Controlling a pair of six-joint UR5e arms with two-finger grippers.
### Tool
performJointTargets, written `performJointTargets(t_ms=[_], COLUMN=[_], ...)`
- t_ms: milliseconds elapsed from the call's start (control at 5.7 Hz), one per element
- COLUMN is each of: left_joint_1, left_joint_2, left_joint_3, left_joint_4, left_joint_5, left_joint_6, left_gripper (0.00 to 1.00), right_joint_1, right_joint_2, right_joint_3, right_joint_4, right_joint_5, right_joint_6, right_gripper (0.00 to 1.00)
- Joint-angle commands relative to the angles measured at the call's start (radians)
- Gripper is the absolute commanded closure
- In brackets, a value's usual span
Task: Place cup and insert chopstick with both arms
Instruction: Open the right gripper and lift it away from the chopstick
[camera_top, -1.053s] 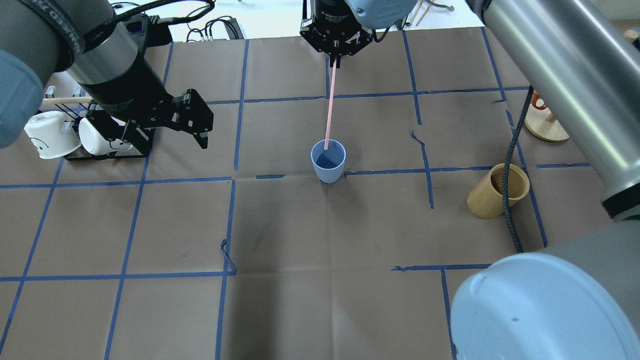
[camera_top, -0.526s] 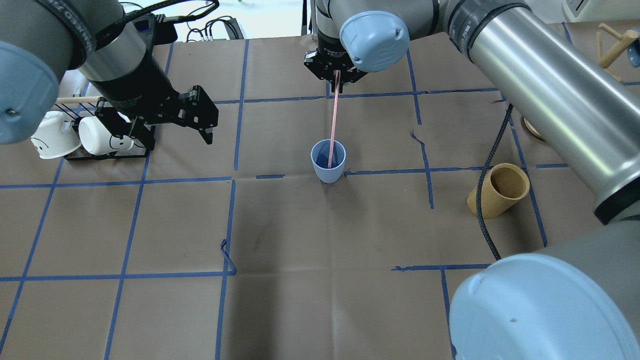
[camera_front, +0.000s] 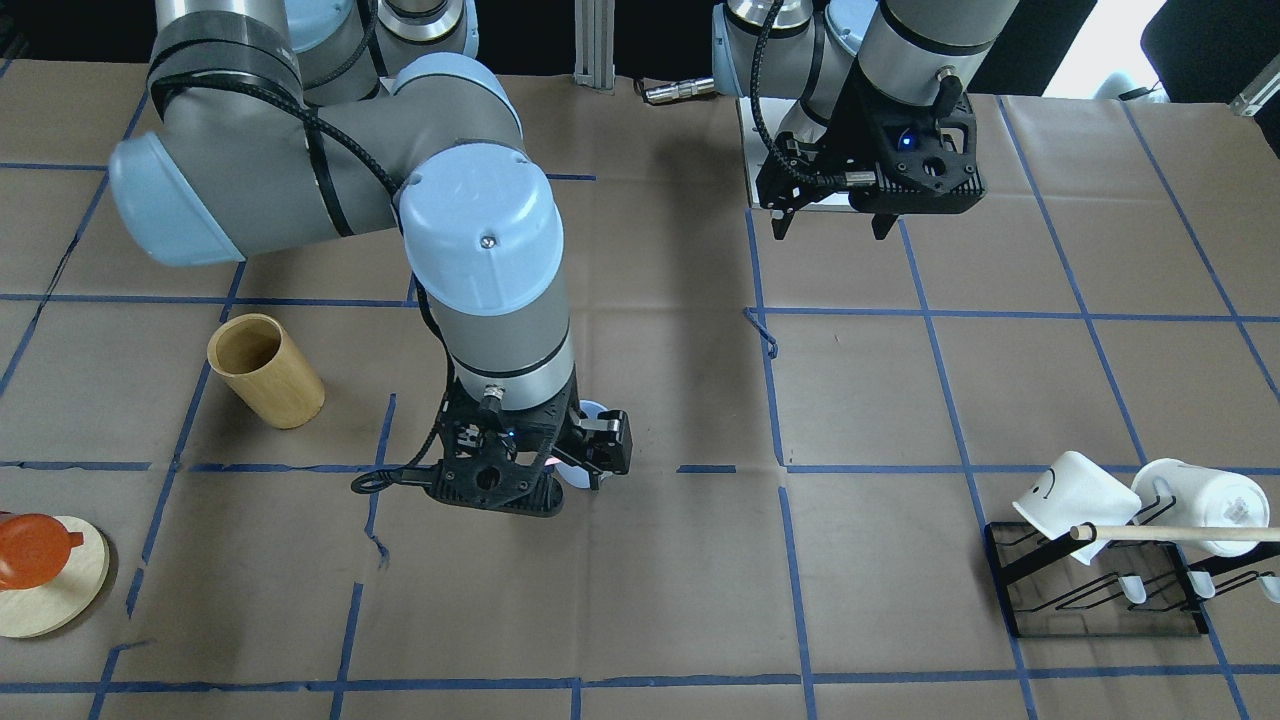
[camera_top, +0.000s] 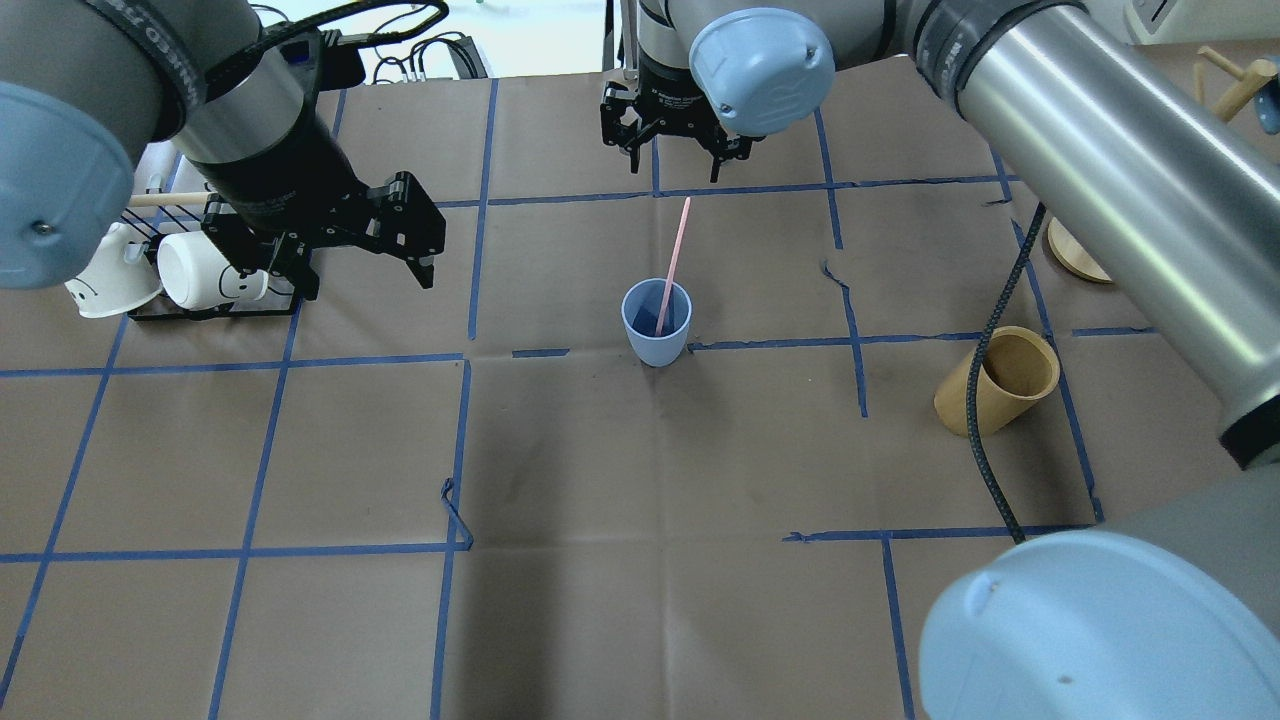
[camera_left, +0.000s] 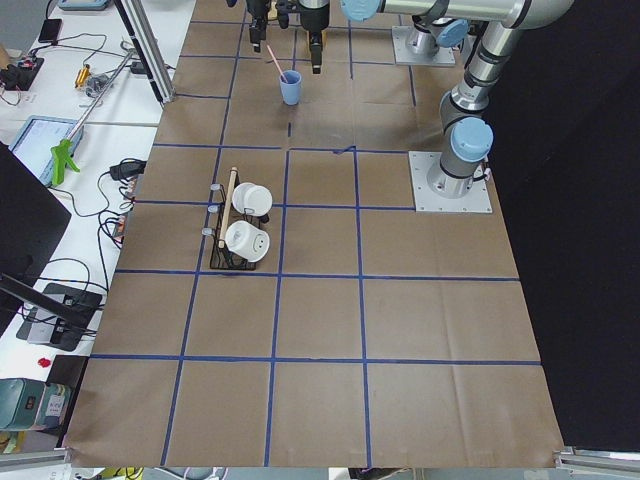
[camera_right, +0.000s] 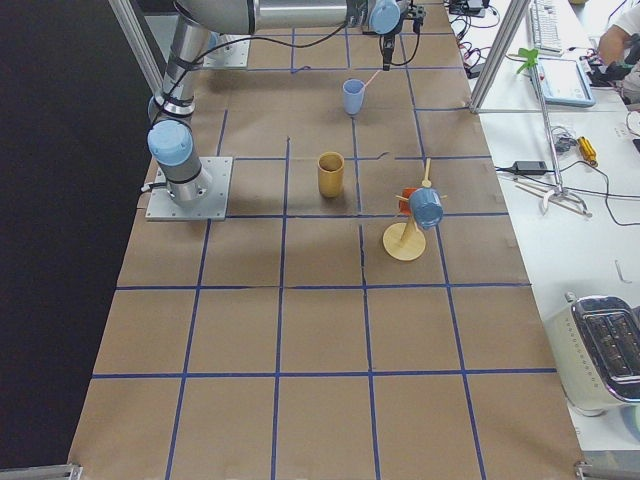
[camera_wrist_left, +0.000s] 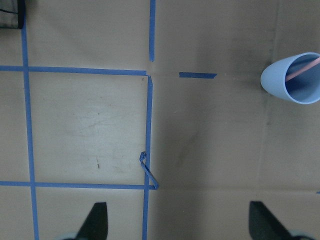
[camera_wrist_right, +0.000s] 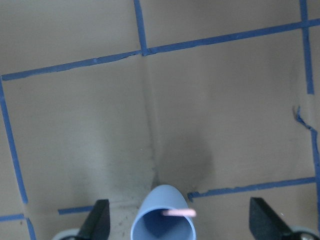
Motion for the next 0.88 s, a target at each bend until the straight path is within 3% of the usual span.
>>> performJointTargets(t_ms=[0,175,526,702], left_joint_1=[0.001,0.001,0.001,0.000], left_joint_2=[0.003,0.003,-0.002,0.000], left_joint_3=[0.001,0.000,0.000,-0.002], left_joint_4=[-0.001,-0.001,-0.001,-0.004], left_joint_5=[0.003,0.005,0.003,0.003], left_joint_6=[0.000,0.001,-0.003,-0.003], left_gripper=[0.01,0.01,0.01,0.01], right_joint_1=[-0.094,-0.189,-0.241,-0.252], right_joint_2=[-0.162,-0.245,-0.436,-0.445], right_joint_3=[0.020,0.075,0.302,0.306], right_joint_4=[0.186,0.263,0.244,0.244], right_joint_5=[-0.007,-0.006,-0.009,-0.032], right_joint_6=[-0.203,-0.315,-0.358,-0.361], right_gripper=[0.00,0.00,0.00,0.00])
